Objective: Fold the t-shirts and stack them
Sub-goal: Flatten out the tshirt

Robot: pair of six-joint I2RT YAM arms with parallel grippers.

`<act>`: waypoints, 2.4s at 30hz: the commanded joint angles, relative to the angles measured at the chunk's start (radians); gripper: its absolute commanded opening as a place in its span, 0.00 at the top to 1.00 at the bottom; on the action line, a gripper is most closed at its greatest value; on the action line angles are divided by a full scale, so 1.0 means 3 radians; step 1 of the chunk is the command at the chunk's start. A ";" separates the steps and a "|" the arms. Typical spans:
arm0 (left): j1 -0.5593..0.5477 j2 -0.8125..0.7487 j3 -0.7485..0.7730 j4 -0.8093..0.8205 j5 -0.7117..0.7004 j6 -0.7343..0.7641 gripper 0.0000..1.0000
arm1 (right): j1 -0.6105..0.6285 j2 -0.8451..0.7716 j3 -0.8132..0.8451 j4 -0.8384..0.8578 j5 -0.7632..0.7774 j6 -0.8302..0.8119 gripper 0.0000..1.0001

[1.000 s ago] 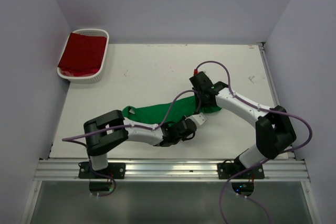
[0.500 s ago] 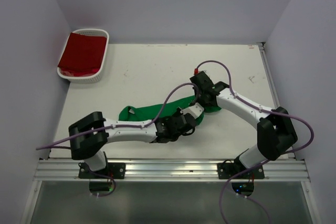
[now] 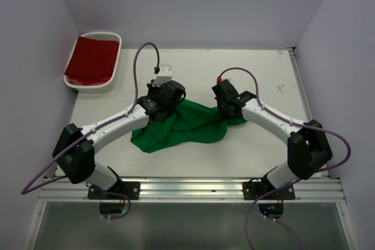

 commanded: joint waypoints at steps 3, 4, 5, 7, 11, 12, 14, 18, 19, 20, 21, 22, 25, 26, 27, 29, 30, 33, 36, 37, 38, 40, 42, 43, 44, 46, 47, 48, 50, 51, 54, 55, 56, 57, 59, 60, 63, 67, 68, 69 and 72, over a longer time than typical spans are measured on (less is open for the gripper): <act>0.0390 0.0207 0.0176 -0.0505 -0.0095 -0.0769 1.00 | 0.0014 -0.0165 -0.0016 -0.0082 0.0021 0.0003 1.00; 0.0496 0.0293 0.0166 -0.0510 -0.0044 -0.0835 1.00 | 0.0019 -0.0201 -0.0026 -0.0092 0.0006 -0.0007 1.00; 0.0538 0.0340 0.0161 -0.0546 0.0052 -0.0871 1.00 | 0.0019 -0.0216 -0.0031 -0.0108 -0.0014 -0.0012 1.00; 0.0640 0.0442 0.0120 -0.0531 0.0170 -0.0882 1.00 | 0.0019 -0.0252 -0.0062 -0.0153 -0.0030 -0.0017 1.00; 0.0682 0.0534 -0.0018 -0.0500 0.0568 -0.0994 0.99 | 0.0019 -0.0364 -0.0093 -0.0230 -0.0040 -0.0038 1.00; 0.0682 0.0544 -0.0053 -0.0480 0.0686 -0.1020 0.99 | 0.0014 -0.0385 -0.0098 -0.0241 -0.0045 -0.0038 1.00; 0.0682 0.0529 -0.0258 -0.0343 0.1068 -0.1045 0.99 | 0.0014 -0.0416 -0.0098 -0.0276 -0.0050 -0.0053 1.00; 0.0641 0.0432 -0.0616 -0.0234 0.1449 -0.1168 1.00 | 0.0014 -0.0447 -0.0077 -0.0328 0.0001 -0.0084 1.00; 0.0575 0.0356 -0.0723 -0.0224 0.1485 -0.1209 1.00 | 0.0019 -0.0447 -0.0077 -0.0328 0.0011 -0.0089 1.00; 0.0539 0.0315 -0.0769 -0.0204 0.1576 -0.1219 0.95 | 0.0014 -0.0442 -0.0072 -0.0328 0.0011 -0.0089 1.00; 0.0498 0.0269 -0.0800 -0.0209 0.1618 -0.1250 0.78 | 0.0019 -0.0421 -0.0047 -0.0328 0.0006 -0.0094 1.00; 0.0447 0.0172 -0.0856 -0.0188 0.1724 -0.1280 0.68 | 0.0019 -0.0386 -0.0042 -0.0328 -0.0014 -0.0094 1.00; 0.0390 -0.0058 -0.0892 -0.0183 0.1726 -0.1347 0.26 | 0.0019 -0.0309 -0.0006 -0.0312 -0.0025 -0.0089 1.00; 0.0395 -0.0125 -0.0892 -0.0148 0.1599 -0.1352 0.16 | 0.0014 -0.0293 -0.0001 -0.0302 -0.0045 -0.0089 1.00; 0.0395 -0.0191 -0.0887 -0.0112 0.1527 -0.1337 0.13 | 0.0014 -0.0283 -0.0001 -0.0277 -0.0050 -0.0089 1.00; 0.0421 -0.0335 -0.0826 0.0006 0.1414 -0.1210 0.09 | 0.0019 -0.0222 0.0010 -0.0271 -0.0066 -0.0089 1.00; 0.0441 -0.0355 -0.0801 0.0057 0.1393 -0.1148 0.08 | 0.0014 -0.0206 0.0010 -0.0251 -0.0071 -0.0089 1.00; 0.0528 -0.0269 -0.0602 0.0195 0.1423 -0.0949 0.08 | 0.0019 -0.0140 0.0010 -0.0225 -0.0061 -0.0089 1.00; 0.0569 -0.0090 -0.0504 0.0379 0.1541 -0.0775 0.10 | 0.0019 -0.0094 -0.0006 -0.0195 -0.0076 -0.0084 1.00; 0.0584 -0.0034 -0.0478 0.0481 0.1577 -0.0719 0.11 | 0.0019 -0.0079 -0.0006 -0.0190 -0.0081 -0.0079 1.00; 0.0605 0.0027 -0.0453 0.0532 0.1658 -0.0693 0.14 | 0.0014 -0.0058 -0.0006 -0.0185 -0.0081 -0.0079 1.00; 0.0686 0.0237 -0.0361 0.0650 0.1740 -0.0616 0.17 | 0.0014 -0.0053 -0.0011 -0.0179 -0.0086 -0.0074 1.00; 0.0778 0.0441 -0.0234 0.0681 0.1904 -0.0580 0.23 | 0.0019 -0.0048 -0.0021 -0.0169 -0.0081 -0.0079 1.00; 0.0799 0.0503 -0.0187 0.0676 0.1955 -0.0555 0.25 | 0.0019 -0.0043 -0.0026 -0.0174 -0.0071 -0.0079 1.00; 0.0819 0.0554 -0.0151 0.0661 0.2031 -0.0550 0.28 | 0.0014 -0.0048 -0.0036 -0.0174 -0.0066 -0.0079 1.00; 0.0850 0.0657 -0.0064 0.0569 0.2083 -0.0549 0.31 | 0.0014 -0.0053 -0.0041 -0.0179 -0.0045 -0.0089 1.00; 0.0845 0.0677 -0.0034 0.0503 0.2073 -0.0570 0.33 | 0.0014 -0.0058 -0.0047 -0.0179 -0.0030 -0.0089 1.00; 0.0850 0.0703 0.0007 0.0446 0.2073 -0.0585 0.35 | 0.0019 -0.0058 -0.0052 -0.0174 -0.0025 -0.0089 1.00; 0.0850 0.0728 0.0023 0.0334 0.2037 -0.0596 0.38 | 0.0014 -0.0043 -0.0057 -0.0159 -0.0035 -0.0089 1.00; 0.0855 0.0764 0.0038 0.0298 0.2022 -0.0601 0.39 | 0.0019 -0.0033 -0.0062 -0.0139 -0.0040 -0.0079 1.00; 0.0896 0.0897 0.0069 0.0170 0.2037 -0.0596 0.42 | 0.0019 0.0014 -0.0062 -0.0133 -0.0061 -0.0074 1.00; 0.0917 0.0933 0.0069 0.0134 0.2063 -0.0601 0.44 | 0.0019 0.0024 -0.0062 -0.0133 -0.0056 -0.0074 1.00; 0.0932 0.0958 0.0069 0.0119 0.2103 -0.0606 0.45 | 0.0019 0.0029 -0.0062 -0.0133 -0.0050 -0.0079 1.00; 0.0947 0.0989 0.0033 0.0114 0.2114 -0.0606 0.46 | 0.0019 0.0034 -0.0057 -0.0133 -0.0050 -0.0079 1.00; 0.0963 0.1010 -0.0008 0.0108 0.2129 -0.0621 0.46 | 0.0014 0.0034 -0.0057 -0.0133 -0.0040 -0.0079 1.00; 0.0978 0.1035 -0.0053 0.0108 0.2129 -0.0626 0.46 | 0.0019 0.0029 -0.0057 -0.0128 -0.0035 -0.0079 1.00; 0.1019 0.1046 -0.0120 0.0103 0.2134 -0.0667 0.47 | 0.0014 0.0044 -0.0067 -0.0123 -0.0050 -0.0074 1.00; 0.1034 0.1020 -0.0146 0.0149 0.2180 -0.0642 0.49 | 0.0014 0.0065 -0.0067 -0.0118 -0.0050 -0.0069 1.00; 0.1034 0.1020 -0.0146 0.0159 0.2201 -0.0642 0.49 | 0.0014 0.0065 -0.0072 -0.0123 -0.0050 -0.0064 1.00; 0.1034 0.1045 -0.0141 0.0170 0.2226 -0.0631 0.49 | 0.0014 0.0065 -0.0062 -0.0123 -0.0050 -0.0064 1.00; 0.1034 0.1112 -0.0161 0.0200 0.2298 -0.0621 0.54 | 0.0014 0.0070 -0.0052 -0.0128 -0.0055 -0.0058 1.00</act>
